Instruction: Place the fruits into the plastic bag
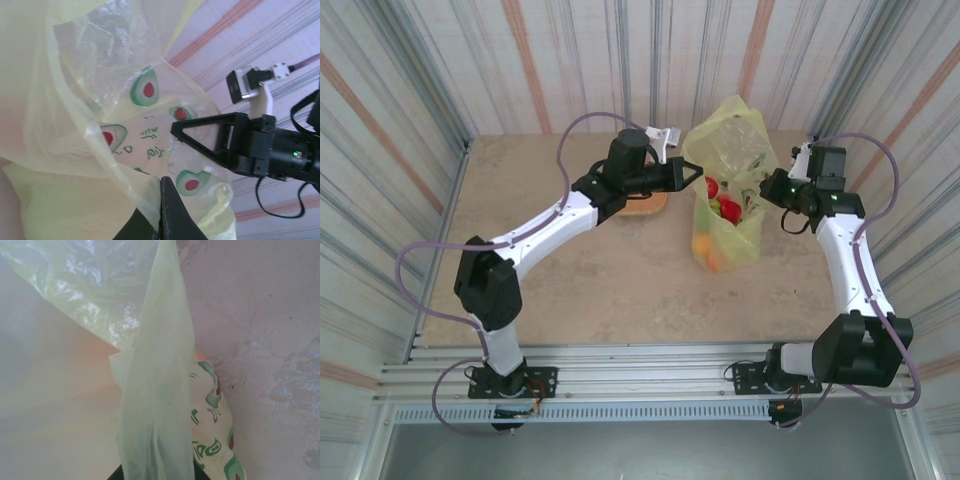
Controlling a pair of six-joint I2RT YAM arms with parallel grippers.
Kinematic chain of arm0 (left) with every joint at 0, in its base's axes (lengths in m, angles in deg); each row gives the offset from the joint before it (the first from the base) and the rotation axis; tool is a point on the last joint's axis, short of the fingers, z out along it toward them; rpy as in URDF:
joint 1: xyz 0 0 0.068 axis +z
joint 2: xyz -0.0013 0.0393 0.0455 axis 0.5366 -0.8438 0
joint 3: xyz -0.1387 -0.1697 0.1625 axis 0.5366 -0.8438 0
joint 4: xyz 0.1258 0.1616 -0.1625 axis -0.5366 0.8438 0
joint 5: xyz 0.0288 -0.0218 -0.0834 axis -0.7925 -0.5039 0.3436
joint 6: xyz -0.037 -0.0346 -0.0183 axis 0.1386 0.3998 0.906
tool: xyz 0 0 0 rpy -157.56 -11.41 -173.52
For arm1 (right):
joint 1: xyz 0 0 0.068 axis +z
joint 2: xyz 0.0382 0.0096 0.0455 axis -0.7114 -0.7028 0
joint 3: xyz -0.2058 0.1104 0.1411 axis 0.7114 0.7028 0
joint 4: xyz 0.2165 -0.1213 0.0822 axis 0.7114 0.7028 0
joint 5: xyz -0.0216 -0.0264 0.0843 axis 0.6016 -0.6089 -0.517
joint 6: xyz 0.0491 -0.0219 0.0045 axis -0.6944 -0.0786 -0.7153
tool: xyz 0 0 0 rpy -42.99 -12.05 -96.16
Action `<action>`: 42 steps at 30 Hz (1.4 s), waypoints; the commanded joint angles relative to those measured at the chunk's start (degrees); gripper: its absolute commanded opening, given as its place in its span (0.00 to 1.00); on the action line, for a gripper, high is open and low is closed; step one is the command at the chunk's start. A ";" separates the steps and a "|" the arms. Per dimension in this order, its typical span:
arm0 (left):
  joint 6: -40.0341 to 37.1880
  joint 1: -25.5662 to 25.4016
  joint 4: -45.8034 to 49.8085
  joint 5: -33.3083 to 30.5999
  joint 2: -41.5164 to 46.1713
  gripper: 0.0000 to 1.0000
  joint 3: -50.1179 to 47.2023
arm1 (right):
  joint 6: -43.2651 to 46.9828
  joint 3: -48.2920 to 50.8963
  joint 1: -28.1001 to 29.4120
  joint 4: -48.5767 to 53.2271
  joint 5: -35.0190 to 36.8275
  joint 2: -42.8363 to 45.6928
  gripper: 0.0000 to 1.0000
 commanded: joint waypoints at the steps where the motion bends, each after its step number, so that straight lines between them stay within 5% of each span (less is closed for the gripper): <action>1: -1.92 1.65 1.52 -0.63 -2.98 0.00 1.39 | -1.06 1.45 0.24 -1.83 -0.58 -2.88 0.06; 12: -3.30 2.48 4.15 -1.15 -7.39 0.07 3.25 | -1.75 0.77 0.21 -2.80 -2.93 -5.60 0.20; 20: -7.66 3.51 6.37 -4.90 -1.68 0.51 0.40 | -1.65 -3.11 0.03 -0.44 -2.93 -2.48 0.40; 29: -14.78 4.82 5.68 -9.43 12.46 0.72 -10.34 | -0.13 -7.38 -2.03 4.52 0.38 4.43 0.75; 42: -23.41 12.14 3.31 -22.50 38.89 0.94 -35.45 | 3.23 -1.51 -4.15 6.48 15.78 16.42 0.98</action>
